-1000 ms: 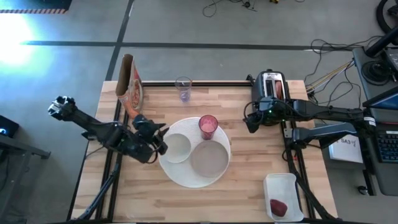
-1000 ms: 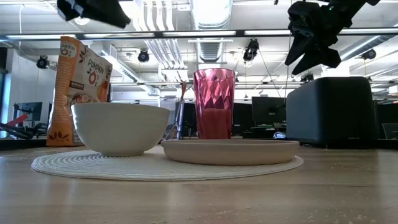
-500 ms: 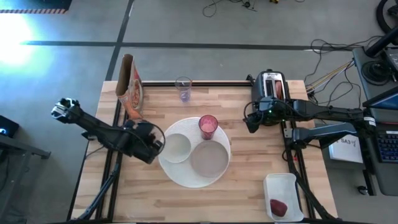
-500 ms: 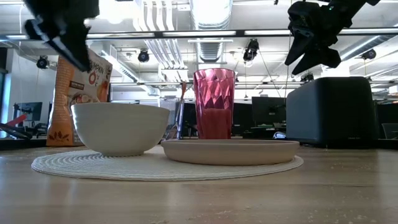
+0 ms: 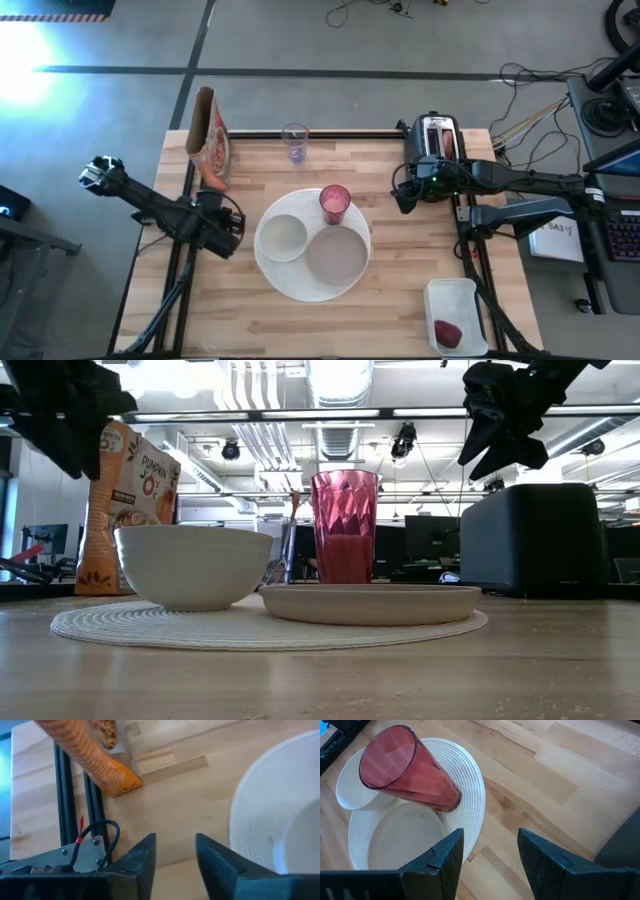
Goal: Arrange a breakfast setting
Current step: Pour the cereal from the orange cereal box into the white bowl
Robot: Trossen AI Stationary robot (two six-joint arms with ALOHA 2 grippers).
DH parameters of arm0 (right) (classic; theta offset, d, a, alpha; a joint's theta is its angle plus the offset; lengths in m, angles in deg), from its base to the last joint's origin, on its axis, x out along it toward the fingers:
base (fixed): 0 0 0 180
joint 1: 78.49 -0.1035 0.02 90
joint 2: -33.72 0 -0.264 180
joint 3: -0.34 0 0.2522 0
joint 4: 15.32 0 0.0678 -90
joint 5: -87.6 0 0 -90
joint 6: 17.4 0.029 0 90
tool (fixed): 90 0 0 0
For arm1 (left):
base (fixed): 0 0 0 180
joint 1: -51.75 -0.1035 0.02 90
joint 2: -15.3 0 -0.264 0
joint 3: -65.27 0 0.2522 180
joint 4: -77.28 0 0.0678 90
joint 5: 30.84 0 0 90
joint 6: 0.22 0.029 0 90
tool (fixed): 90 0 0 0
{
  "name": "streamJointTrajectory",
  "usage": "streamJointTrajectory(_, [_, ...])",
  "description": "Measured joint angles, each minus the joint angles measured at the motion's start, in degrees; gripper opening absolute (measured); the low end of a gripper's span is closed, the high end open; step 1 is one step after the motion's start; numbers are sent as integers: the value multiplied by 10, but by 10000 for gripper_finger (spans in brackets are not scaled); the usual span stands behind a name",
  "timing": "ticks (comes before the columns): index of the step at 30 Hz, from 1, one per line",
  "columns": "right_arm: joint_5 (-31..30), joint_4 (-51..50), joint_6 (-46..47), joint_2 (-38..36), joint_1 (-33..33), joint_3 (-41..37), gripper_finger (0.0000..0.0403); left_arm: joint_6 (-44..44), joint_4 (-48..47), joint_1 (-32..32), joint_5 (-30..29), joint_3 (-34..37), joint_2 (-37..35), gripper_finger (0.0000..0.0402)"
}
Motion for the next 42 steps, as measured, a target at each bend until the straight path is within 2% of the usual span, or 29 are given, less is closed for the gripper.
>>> streamJointTrajectory(4, [0,0,0,0,0,0,176,-30,-1,-7,-8,28,-26,180])
streamJointTrajectory(9, [0,0,0,0,0,0,176,-52,0,-20,-57,70,-55,253])
streamJointTrajectory(13, [0,0,0,0,0,0,176,-66,0,-37,-76,85,-68,286])
streamJointTrajectory(19, [0,0,0,0,0,0,176,-72,0,-73,-91,85,-69,293])
streamJointTrajectory(30, [0,0,0,0,0,0,176,-60,0,-166,-188,87,-46,293])
streamJointTrajectory(42, [0,0,0,0,0,0,176,-63,0,-240,-190,87,-31,293])
